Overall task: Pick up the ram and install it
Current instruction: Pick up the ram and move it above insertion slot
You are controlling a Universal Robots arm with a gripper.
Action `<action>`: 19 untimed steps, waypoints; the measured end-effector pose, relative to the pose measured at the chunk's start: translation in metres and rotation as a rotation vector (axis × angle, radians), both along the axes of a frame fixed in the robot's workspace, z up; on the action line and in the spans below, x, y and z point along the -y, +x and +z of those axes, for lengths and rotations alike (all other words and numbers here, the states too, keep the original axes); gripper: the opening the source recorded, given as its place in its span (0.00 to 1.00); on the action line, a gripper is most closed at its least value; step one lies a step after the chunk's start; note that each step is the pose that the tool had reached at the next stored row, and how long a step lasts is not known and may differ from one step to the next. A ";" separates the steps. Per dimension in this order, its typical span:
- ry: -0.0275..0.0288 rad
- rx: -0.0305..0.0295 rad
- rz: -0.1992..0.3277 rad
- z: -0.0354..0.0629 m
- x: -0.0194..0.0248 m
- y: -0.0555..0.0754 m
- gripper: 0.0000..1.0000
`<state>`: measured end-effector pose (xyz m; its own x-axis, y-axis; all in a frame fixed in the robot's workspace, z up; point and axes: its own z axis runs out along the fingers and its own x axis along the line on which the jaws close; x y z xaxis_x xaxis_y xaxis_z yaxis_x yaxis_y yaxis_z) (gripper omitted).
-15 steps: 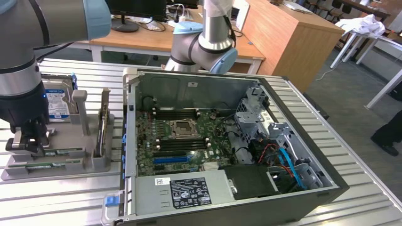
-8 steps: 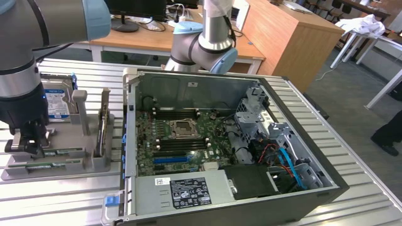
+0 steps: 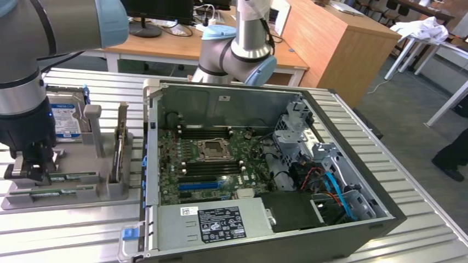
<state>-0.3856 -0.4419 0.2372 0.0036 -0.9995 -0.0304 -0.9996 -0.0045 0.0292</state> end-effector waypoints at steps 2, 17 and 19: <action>0.0000 0.0000 0.000 0.0000 0.0000 0.000 0.36; 0.0000 -0.0001 0.000 -0.0135 0.0003 0.000 0.36; 0.0000 0.0000 0.000 -0.0156 0.0004 0.000 0.36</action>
